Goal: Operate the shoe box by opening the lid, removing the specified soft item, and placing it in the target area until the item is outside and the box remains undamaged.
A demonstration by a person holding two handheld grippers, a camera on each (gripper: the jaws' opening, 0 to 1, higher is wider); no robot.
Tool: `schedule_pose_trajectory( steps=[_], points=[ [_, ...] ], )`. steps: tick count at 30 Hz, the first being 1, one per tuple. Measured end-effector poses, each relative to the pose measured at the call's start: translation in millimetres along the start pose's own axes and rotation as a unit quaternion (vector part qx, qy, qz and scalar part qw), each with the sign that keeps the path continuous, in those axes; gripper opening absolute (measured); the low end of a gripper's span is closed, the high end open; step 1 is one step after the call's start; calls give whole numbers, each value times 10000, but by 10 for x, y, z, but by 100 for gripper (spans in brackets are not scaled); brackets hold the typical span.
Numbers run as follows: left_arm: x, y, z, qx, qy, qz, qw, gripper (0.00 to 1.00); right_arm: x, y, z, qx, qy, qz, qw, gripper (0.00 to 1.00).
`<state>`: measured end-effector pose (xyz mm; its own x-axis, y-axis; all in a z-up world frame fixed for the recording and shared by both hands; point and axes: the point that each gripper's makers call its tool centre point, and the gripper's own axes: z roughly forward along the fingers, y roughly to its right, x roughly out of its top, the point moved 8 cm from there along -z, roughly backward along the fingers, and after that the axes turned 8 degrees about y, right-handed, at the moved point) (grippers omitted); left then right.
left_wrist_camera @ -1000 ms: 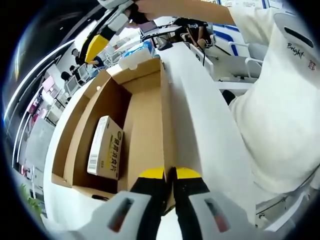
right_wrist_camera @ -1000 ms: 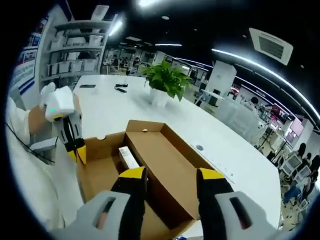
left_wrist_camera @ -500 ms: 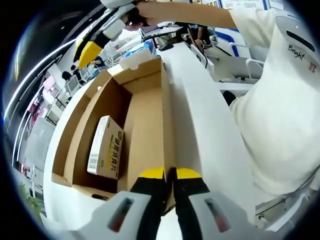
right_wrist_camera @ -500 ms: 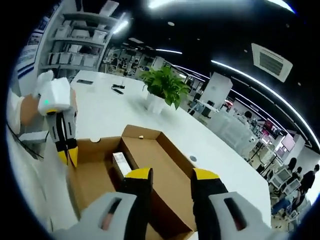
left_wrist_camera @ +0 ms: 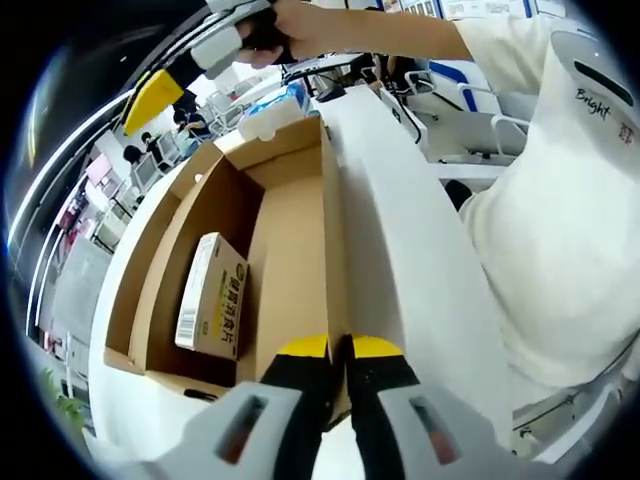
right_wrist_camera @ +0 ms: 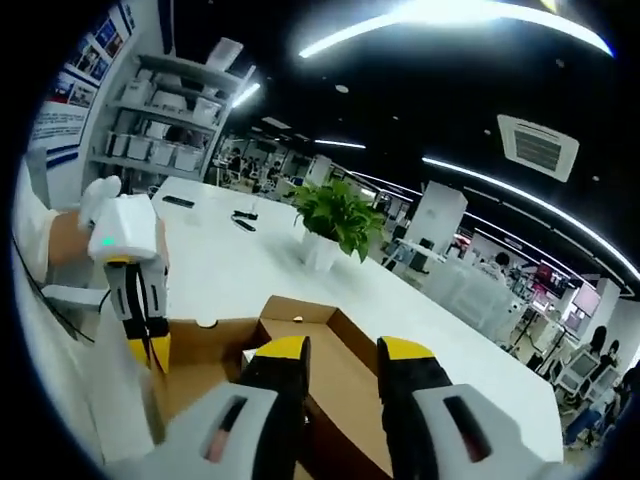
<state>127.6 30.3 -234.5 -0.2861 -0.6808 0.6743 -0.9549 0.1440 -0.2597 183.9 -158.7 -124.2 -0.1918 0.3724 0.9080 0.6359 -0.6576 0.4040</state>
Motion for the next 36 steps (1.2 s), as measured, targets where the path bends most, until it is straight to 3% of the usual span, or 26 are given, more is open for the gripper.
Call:
schedule_pose_trajectory(
  steps=[5, 9, 11, 12, 18, 24, 28, 36],
  points=[
    [-1, -7, 1, -18, -5, -4, 10000, 5, -108, -43, 105, 99, -207, -98, 9997, 22],
    [-5, -11, -1, -27, 10, -4, 10000, 5, -213, -143, 174, 403, -306, -36, 9987, 23],
    [-5, -15, -1, -31, 11, -14, 10000, 5, -230, -183, 196, 549, -199, -176, 9981, 22],
    [-6, -16, -1, -32, 12, -14, 10000, 5, -280, -229, 223, 666, -299, -233, 9971, 22],
    [-9, -17, -2, -11, 27, 4, 10000, 5, -436, -254, 330, 636, -644, -300, 9954, 23],
    [-11, -22, 1, -42, 46, -36, 10000, 5, -573, -365, 386, 879, -838, -265, 9922, 24],
    [-11, -20, 2, -32, 52, -30, 10000, 5, -614, -366, 415, 916, -900, -340, 9911, 24],
    [-13, -22, 1, -38, 69, -21, 10000, 5, -635, -339, 453, 935, -940, -87, 9911, 25]
  ],
)
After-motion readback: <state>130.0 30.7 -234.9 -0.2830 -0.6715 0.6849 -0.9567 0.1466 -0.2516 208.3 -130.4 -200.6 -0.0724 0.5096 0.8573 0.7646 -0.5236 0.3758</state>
